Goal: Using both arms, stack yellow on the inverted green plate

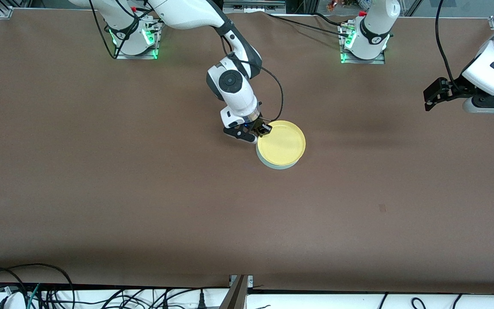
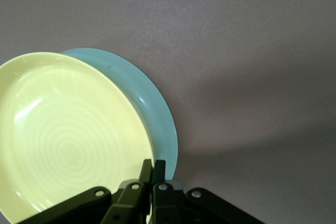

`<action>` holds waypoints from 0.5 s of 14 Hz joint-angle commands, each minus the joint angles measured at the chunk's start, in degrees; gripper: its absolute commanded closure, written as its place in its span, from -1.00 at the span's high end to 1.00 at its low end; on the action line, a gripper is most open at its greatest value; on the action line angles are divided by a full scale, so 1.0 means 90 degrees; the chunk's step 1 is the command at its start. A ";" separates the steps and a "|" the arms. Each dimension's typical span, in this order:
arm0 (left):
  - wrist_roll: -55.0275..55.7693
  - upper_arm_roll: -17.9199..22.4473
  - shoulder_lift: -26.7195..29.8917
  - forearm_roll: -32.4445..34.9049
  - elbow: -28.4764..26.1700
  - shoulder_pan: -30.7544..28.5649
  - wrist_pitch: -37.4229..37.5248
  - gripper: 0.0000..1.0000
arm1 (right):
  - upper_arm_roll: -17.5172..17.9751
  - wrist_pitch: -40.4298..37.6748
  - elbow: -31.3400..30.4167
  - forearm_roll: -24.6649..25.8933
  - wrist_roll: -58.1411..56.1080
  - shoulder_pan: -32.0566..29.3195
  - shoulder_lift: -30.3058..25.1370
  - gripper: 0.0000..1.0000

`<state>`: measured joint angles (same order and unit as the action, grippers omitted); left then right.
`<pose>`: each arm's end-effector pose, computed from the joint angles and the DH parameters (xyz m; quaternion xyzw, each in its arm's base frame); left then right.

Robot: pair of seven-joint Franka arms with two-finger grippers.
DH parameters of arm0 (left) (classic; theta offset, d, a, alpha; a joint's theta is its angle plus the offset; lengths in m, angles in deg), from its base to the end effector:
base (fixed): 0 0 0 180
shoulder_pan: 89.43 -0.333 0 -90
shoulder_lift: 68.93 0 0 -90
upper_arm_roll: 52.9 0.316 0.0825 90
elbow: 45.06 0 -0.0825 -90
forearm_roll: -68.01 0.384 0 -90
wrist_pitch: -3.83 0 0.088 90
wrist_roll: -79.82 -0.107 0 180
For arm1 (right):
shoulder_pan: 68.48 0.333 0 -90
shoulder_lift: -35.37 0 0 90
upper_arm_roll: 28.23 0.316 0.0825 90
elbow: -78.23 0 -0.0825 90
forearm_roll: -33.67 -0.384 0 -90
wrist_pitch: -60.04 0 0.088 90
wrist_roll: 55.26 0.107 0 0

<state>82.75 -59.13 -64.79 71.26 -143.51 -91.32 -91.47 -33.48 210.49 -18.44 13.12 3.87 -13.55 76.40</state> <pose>0.5373 -0.0371 0.6020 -0.9993 0.0146 -0.0104 0.0316 0.4519 0.5318 0.2050 -0.9679 0.2104 -0.0038 0.1371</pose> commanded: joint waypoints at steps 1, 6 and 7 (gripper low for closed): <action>-0.0460 0.0477 0.0322 -0.0253 -0.0370 0.0288 -0.0173 1.00 | -0.0041 0.0051 0.0028 -0.0070 -0.0163 0.0020 -0.0028 0.99; -0.0756 0.0468 0.0058 -0.0264 -0.0117 0.0210 -0.0086 1.00 | -0.0761 -0.1409 0.0261 -0.0022 -0.0406 -0.0010 -0.0728 1.00; -0.0678 0.0429 0.0048 -0.0263 -0.0068 0.0210 -0.0047 1.00 | -0.1073 -0.1956 0.0359 -0.0002 -0.0582 -0.0010 -0.0943 1.00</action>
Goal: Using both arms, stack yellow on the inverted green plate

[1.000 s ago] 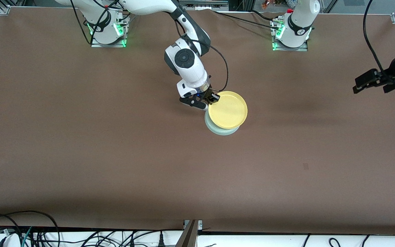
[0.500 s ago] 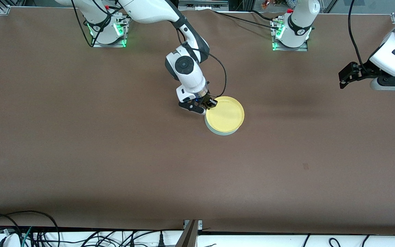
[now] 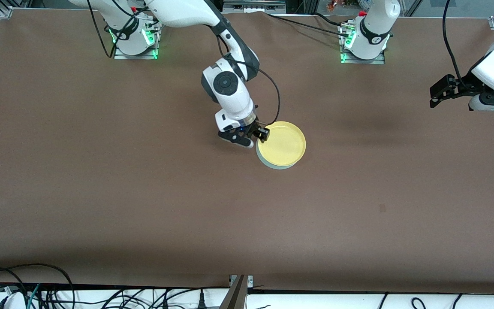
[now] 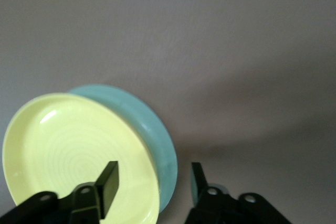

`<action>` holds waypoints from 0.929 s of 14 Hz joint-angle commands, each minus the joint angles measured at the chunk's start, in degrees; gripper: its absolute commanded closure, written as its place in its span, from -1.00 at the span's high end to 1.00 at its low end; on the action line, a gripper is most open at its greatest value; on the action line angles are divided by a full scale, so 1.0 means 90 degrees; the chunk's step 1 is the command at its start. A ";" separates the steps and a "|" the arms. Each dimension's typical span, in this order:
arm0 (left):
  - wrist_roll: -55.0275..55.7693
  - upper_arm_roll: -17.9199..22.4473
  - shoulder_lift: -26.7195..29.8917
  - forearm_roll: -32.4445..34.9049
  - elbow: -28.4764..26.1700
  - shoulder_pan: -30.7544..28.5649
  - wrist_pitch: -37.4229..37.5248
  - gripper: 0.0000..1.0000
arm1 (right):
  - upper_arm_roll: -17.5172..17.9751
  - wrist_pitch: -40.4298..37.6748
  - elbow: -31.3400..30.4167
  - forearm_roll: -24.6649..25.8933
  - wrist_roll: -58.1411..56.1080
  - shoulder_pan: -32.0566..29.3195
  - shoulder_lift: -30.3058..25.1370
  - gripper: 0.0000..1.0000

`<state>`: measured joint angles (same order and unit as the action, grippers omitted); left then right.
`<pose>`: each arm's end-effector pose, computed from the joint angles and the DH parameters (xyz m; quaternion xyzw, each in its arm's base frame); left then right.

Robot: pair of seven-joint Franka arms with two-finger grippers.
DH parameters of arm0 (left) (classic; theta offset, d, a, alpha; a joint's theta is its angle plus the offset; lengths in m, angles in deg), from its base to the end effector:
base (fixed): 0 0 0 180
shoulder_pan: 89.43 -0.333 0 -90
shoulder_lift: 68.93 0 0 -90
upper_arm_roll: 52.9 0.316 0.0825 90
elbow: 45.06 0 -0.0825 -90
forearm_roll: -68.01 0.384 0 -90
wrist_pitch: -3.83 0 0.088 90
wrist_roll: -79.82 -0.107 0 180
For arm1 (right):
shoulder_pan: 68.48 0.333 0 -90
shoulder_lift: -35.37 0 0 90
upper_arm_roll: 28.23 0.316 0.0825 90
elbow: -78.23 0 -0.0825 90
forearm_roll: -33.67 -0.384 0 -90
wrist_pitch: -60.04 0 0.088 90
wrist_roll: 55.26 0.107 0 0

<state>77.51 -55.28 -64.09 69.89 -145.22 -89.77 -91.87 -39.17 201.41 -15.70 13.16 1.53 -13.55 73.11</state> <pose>0.5340 -0.0167 0.5950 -0.9991 0.0395 -0.0032 0.0181 0.4952 0.5029 0.2548 -0.9701 0.2134 -0.0075 0.1152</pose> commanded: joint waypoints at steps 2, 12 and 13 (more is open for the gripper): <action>-0.0096 0.0001 -0.0050 -0.0111 0.0132 0.0038 0.0105 1.00 | -0.1115 -0.2342 0.0444 0.0373 -0.1362 -0.0009 -0.0969 1.00; -0.0066 -0.0018 -0.0840 -0.0033 0.1176 0.0097 0.0583 1.00 | -0.2526 -0.5422 0.0564 0.0560 -0.4502 -0.0894 -0.3302 1.00; -0.0066 -0.0018 -0.0889 -0.0033 0.1235 0.0097 0.0613 1.00 | -0.2118 -0.5667 0.0545 0.0696 -0.4735 -0.1440 -0.3537 1.00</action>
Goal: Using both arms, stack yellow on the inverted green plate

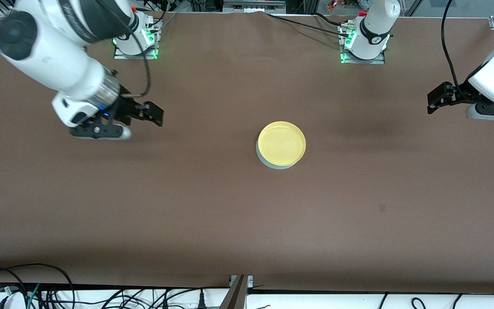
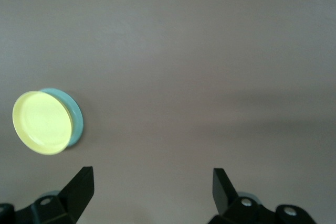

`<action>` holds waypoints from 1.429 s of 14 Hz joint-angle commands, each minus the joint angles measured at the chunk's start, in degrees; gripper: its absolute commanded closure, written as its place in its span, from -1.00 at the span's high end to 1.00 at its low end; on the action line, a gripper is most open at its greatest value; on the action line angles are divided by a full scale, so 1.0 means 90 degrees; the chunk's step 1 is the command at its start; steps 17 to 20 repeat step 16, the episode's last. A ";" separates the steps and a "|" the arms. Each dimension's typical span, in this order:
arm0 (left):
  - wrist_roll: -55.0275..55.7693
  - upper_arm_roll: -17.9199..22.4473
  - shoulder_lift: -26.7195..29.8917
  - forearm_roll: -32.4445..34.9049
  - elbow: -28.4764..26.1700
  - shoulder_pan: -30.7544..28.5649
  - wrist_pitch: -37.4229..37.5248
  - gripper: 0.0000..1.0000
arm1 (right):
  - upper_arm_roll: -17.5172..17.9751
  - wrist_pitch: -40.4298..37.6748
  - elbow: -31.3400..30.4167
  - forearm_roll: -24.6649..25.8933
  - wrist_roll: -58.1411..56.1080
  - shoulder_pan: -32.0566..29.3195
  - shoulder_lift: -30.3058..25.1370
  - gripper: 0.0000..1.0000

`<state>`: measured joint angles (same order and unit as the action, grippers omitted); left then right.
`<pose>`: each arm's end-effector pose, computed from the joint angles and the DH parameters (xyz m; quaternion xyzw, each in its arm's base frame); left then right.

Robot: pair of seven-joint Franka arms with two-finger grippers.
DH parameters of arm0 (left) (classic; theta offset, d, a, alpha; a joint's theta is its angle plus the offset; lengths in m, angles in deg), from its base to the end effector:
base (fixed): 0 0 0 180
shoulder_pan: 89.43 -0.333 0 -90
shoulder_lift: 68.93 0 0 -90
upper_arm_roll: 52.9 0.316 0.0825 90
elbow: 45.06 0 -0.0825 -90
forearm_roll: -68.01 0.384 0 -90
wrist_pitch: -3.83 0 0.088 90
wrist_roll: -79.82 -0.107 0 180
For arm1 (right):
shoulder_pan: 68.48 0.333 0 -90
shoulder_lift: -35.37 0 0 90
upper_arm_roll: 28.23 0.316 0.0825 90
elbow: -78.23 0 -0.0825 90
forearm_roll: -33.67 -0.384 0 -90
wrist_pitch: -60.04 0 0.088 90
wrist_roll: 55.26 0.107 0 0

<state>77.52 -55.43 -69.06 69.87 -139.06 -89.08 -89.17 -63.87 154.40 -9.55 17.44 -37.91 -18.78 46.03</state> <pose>0.5575 -0.0247 0.5948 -0.9988 0.0462 0.0098 0.0162 0.5720 0.2028 0.5610 -0.9953 0.0388 0.0407 0.0787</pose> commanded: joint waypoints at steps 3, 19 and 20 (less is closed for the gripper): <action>-0.0066 -0.0002 -0.0337 -0.0032 0.0552 0.0030 0.0313 1.00 | 0.2022 -0.0971 -0.0373 0.0874 -0.0989 -0.2607 -0.1114 1.00; -0.0066 -0.0011 -0.0327 -0.0022 0.0561 0.0040 0.0479 1.00 | 0.3511 -0.1080 -0.0550 0.1588 -0.2015 -0.4370 -0.1496 1.00; -0.0066 -0.0011 -0.0327 -0.0022 0.0561 0.0040 0.0479 1.00 | 0.3511 -0.1080 -0.0550 0.1588 -0.2015 -0.4370 -0.1496 1.00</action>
